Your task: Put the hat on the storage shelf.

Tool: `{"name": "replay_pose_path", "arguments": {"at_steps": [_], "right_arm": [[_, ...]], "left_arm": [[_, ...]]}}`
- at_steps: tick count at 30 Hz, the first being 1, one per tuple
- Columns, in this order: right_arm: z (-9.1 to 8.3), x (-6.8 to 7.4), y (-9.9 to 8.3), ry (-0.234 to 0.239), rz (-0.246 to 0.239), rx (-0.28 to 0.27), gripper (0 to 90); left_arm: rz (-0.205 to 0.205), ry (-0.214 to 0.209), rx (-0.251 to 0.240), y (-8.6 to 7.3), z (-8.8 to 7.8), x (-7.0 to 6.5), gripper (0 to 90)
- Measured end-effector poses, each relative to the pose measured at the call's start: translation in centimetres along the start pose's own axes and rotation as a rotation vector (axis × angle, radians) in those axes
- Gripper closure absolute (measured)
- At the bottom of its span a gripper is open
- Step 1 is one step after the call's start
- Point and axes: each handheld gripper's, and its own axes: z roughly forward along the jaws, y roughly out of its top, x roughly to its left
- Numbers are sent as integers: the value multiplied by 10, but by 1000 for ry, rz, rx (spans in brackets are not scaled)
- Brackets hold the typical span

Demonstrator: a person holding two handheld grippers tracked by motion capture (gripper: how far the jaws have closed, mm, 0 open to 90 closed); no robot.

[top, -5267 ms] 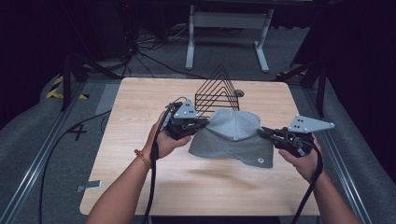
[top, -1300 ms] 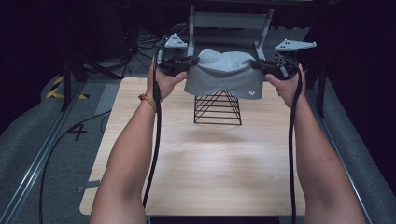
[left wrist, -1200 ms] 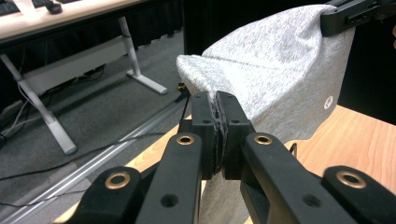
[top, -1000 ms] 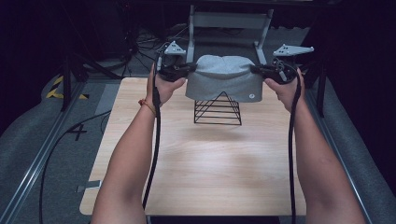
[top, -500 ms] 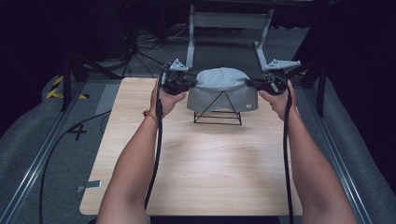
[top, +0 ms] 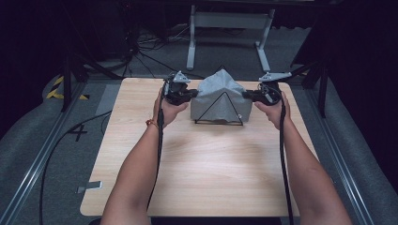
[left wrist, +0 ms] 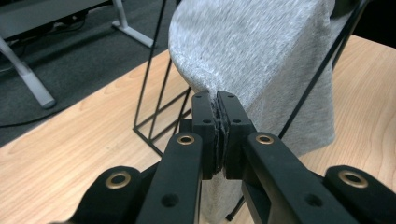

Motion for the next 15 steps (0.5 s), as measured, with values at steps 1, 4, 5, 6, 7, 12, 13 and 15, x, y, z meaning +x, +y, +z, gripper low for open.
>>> {"name": "replay_pose_path", "arguments": {"at_steps": [1, 4, 5, 6, 7, 12, 13, 15], "right_arm": [[3, 1, -3, 2, 0, 6, 844], [10, 4, -10, 6, 0, 29, 848], [12, 4, -13, 8, 1, 33, 849], [14, 4, -14, 9, 4, 34, 849], [15, 5, -16, 9, 6, 39, 849], [19, 5, -21, -2, 16, 56, 849], [20, 4, -23, -8, 19, 60, 849], [22, 4, -24, -15, 17, 74, 849]], "left_arm": [[13, 7, 13, -2, 1, 0, 870], [16, 13, 32, -6, 5, -2, 871], [16, 16, 33, -7, 6, -2, 871], [16, 25, 35, -9, 7, -2, 871], [14, 26, 40, -10, 8, -2, 871], [25, 46, 68, -15, 16, -4, 871], [28, 48, 75, -16, 17, -5, 871], [33, 52, 82, -18, 19, -6, 871]]}}
